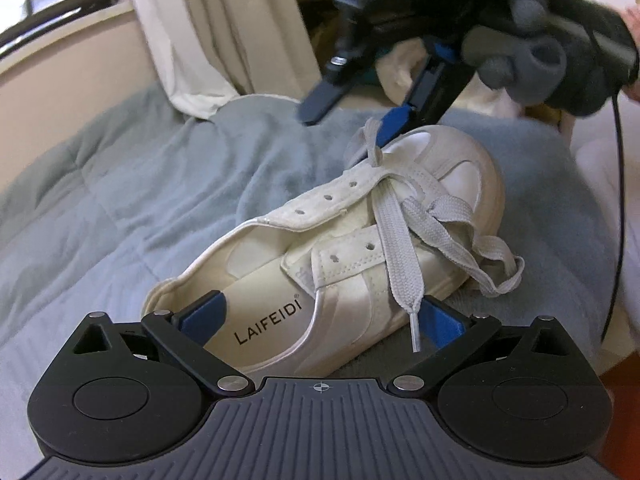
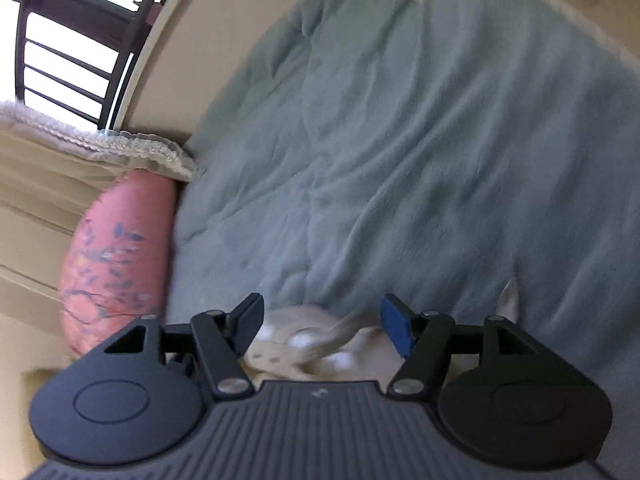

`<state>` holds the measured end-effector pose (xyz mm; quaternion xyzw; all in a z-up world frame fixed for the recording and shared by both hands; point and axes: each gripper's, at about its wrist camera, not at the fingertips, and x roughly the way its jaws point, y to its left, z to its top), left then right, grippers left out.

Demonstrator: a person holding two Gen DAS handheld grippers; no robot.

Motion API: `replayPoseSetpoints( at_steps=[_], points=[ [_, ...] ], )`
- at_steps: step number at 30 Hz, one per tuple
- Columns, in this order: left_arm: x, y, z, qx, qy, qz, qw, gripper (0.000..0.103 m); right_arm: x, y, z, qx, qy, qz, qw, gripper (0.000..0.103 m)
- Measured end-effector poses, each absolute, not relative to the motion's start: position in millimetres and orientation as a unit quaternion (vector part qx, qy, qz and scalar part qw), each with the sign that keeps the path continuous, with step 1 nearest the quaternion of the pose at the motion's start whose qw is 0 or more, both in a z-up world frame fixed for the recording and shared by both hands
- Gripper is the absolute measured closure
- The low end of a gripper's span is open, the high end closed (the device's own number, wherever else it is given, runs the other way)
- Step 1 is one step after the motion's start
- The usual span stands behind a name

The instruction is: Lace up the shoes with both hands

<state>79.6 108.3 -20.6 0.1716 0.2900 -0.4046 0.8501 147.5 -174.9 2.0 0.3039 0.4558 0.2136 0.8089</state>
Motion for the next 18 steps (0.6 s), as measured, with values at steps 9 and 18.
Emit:
replayPoseSetpoints(
  at_steps=[9,18],
  points=[
    [89.7,134.0,-15.1,0.113,0.296,-0.388,0.866,0.000,77.2,-214.2,-13.1,0.176,0.380,0.187,0.889,0.052],
    [93.1,138.1,-15.5,0.095,0.298,-0.387,0.867,0.000,1.6,-139.6,-22.5,-0.049,0.323,0.262,0.908,0.053]
  ],
)
